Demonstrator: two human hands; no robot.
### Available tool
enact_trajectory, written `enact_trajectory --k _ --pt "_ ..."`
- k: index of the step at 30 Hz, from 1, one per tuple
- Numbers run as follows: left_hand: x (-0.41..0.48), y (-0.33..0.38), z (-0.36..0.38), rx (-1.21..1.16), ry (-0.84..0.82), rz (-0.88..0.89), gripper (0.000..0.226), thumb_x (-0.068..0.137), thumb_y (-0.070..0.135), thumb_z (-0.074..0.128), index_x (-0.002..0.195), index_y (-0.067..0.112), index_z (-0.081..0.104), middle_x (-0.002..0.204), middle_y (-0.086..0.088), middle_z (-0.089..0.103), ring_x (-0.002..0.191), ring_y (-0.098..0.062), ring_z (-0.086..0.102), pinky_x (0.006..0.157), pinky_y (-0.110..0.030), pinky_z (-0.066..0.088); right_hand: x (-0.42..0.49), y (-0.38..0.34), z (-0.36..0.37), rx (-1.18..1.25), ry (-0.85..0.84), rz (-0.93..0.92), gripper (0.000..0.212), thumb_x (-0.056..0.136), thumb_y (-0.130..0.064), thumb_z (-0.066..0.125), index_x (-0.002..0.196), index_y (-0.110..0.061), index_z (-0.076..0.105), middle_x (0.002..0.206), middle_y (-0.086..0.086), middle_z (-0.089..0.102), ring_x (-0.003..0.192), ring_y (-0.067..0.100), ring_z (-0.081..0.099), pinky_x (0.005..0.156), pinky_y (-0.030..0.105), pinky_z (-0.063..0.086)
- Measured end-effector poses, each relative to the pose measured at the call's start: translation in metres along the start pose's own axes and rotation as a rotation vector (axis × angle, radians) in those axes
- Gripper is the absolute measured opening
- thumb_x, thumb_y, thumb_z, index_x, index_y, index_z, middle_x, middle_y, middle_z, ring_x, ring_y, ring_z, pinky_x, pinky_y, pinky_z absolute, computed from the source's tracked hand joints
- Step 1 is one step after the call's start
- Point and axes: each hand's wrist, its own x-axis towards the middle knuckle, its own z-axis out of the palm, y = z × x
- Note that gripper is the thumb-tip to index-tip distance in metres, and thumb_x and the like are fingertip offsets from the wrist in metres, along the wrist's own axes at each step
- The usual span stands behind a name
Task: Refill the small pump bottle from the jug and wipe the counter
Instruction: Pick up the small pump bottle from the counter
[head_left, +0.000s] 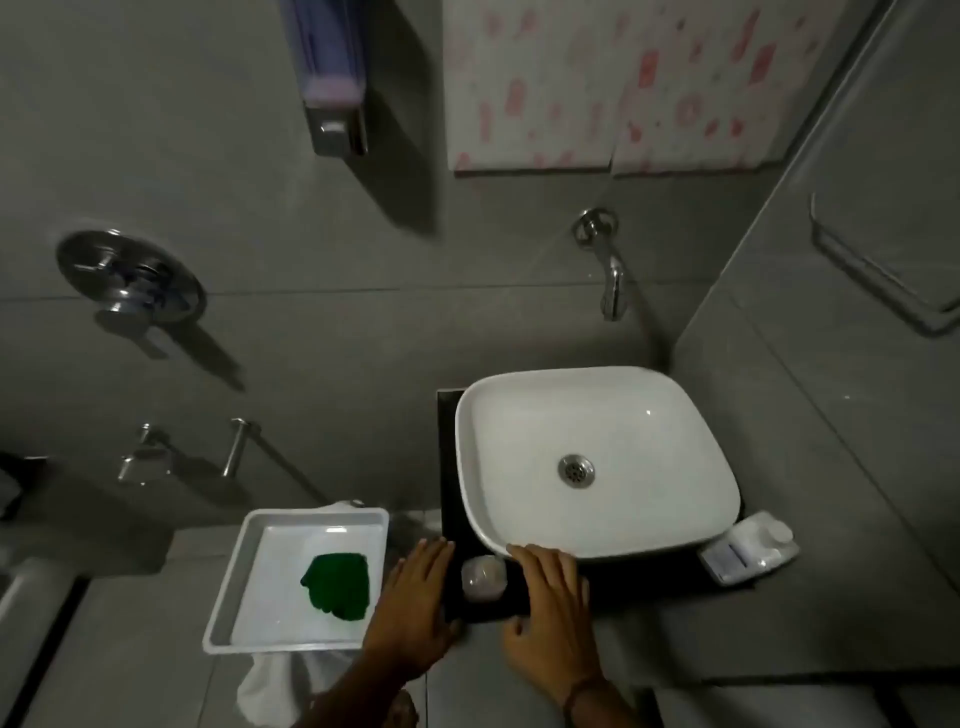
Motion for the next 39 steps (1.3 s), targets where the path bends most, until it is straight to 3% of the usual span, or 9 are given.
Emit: enact_trajectory --k 6,11,14,18,22,26,32,35,39 --pt "0.031 -0.006 0.018 -0.472 -0.023 -0.002 0.059 0.074 0.033 0.079 0.129 0.038 0.06 0.124 0.014 0.064 0.117 -0.013 0.066 0.092 -0.004 0.043 0.01 -0.024 0.047 0.515 0.134 0.5 0.059 0.052 -0.045 0.09 0.104 -0.05 0.062 0.104 -0.027 0.066 0.092 -0.005 0.061 0.069 0.009 0.048" --pt "0.044 -0.017 0.022 -0.509 -0.001 0.064 0.043 0.073 0.035 0.079 0.115 0.027 0.07 0.109 0.007 0.069 0.097 -0.012 0.07 0.08 -0.032 0.058 0.022 -0.037 0.078 0.623 0.312 0.68 0.044 0.056 -0.034 0.096 0.087 -0.045 0.068 0.09 -0.024 0.071 0.084 -0.006 0.067 0.062 0.006 0.051" --pt "0.043 -0.023 0.026 -0.543 -0.012 0.083 0.047 0.073 0.046 0.076 0.116 0.029 0.07 0.108 0.01 0.069 0.097 -0.009 0.067 0.081 -0.028 0.056 0.021 -0.038 0.085 0.591 0.368 0.676 0.047 0.069 -0.011 0.09 0.083 -0.051 0.07 0.09 -0.02 0.074 0.086 -0.002 0.07 0.068 0.009 0.054" --pt "0.048 -0.029 0.026 -0.561 -0.028 0.143 0.047 0.074 0.036 0.078 0.119 0.027 0.07 0.112 0.007 0.07 0.102 -0.013 0.069 0.086 -0.035 0.059 0.014 -0.041 0.084 0.658 0.355 0.693 0.073 0.068 0.009 0.08 0.117 -0.044 0.067 0.113 -0.021 0.071 0.105 -0.002 0.067 0.078 0.007 0.053" --pt "0.046 -0.028 0.023 -0.582 0.003 0.179 0.042 0.079 0.04 0.065 0.119 0.026 0.071 0.11 0.005 0.07 0.099 -0.013 0.069 0.084 -0.039 0.06 0.018 -0.061 0.084 0.722 0.54 0.783 0.074 0.054 -0.008 0.098 0.111 -0.034 0.058 0.105 -0.021 0.067 0.1 -0.005 0.065 0.075 0.007 0.053" --pt "0.043 -0.027 0.023 -0.582 -0.001 0.162 0.056 0.074 0.051 0.068 0.122 0.022 0.071 0.113 0.005 0.07 0.101 -0.01 0.067 0.084 -0.03 0.056 0.017 -0.062 0.086 0.749 0.532 0.763 0.07 0.07 0.01 0.081 0.11 -0.044 0.061 0.105 -0.018 0.072 0.1 0.005 0.069 0.075 0.015 0.057" --pt "0.04 -0.025 0.027 -0.594 0.011 0.155 0.044 0.08 0.034 0.068 0.123 0.025 0.069 0.114 0.011 0.067 0.102 -0.011 0.068 0.081 -0.015 0.049 0.017 -0.068 0.082 0.736 0.621 0.77 0.072 0.062 -0.006 0.093 0.113 -0.041 0.056 0.104 -0.011 0.066 0.099 0.005 0.065 0.078 0.02 0.058" --pt "0.043 -0.028 0.032 -0.599 0.026 0.149 0.048 0.079 0.019 0.085 0.125 0.023 0.069 0.118 0.009 0.067 0.105 -0.01 0.066 0.086 -0.027 0.054 0.017 -0.066 0.084 0.756 0.571 0.744 0.066 0.076 0.003 0.081 0.115 -0.046 0.058 0.11 -0.012 0.073 0.107 0.006 0.068 0.086 0.02 0.058" --pt "0.041 -0.026 0.033 -0.613 0.042 0.163 0.044 0.082 0.023 0.072 0.126 0.021 0.069 0.12 0.006 0.068 0.109 -0.015 0.069 0.091 -0.035 0.058 0.013 -0.07 0.085 0.72 0.559 0.734 0.083 0.068 0.002 0.085 0.132 -0.039 0.052 0.119 -0.018 0.065 0.114 -0.001 0.059 0.088 0.005 0.046"
